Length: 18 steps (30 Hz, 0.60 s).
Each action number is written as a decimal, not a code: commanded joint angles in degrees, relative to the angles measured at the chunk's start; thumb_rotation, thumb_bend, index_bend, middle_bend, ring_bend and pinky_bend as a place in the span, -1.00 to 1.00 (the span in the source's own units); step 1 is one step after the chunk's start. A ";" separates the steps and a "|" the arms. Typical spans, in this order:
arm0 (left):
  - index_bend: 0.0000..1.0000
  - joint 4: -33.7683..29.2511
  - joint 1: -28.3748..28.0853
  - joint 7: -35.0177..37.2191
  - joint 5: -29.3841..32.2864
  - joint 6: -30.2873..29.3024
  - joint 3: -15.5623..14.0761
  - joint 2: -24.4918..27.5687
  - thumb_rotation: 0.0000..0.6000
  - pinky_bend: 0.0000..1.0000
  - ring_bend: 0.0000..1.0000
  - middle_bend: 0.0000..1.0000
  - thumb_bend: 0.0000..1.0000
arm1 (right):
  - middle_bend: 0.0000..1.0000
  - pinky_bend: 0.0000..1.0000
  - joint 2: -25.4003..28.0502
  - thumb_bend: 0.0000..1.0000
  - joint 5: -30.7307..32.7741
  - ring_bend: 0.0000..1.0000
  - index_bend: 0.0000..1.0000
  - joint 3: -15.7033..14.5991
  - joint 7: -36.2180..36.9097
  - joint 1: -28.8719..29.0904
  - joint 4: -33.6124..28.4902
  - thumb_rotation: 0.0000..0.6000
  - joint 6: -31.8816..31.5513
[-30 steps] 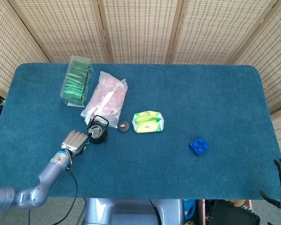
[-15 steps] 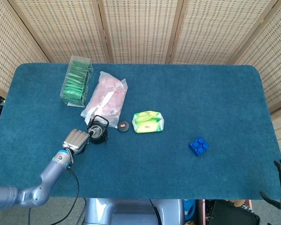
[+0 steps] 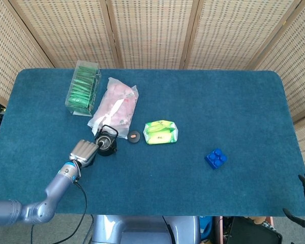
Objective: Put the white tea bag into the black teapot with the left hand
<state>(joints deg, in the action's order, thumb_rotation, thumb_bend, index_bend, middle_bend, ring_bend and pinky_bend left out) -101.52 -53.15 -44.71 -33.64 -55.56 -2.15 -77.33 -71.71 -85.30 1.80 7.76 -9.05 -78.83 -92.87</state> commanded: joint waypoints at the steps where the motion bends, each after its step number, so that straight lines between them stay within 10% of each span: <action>1: -0.73 -1.13 0.85 1.31 -2.40 -1.29 0.00 0.70 1.00 0.36 0.40 0.53 0.72 | -0.72 -0.87 -0.02 -1.00 -0.02 -1.00 -0.79 0.00 0.07 0.02 0.04 1.00 0.04; 18: -0.78 -6.53 12.59 13.76 -23.01 -15.06 -1.91 5.47 1.00 0.19 0.04 0.10 0.72 | -0.72 -0.87 0.13 -1.00 -0.75 -1.00 -0.79 0.19 -0.02 0.47 0.00 1.00 -0.10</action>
<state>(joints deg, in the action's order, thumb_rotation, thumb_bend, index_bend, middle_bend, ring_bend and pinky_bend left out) -107.88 -43.19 -33.74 -53.27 -67.75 -3.56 -72.56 -71.58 -86.05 1.98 7.75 -8.58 -78.83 -92.97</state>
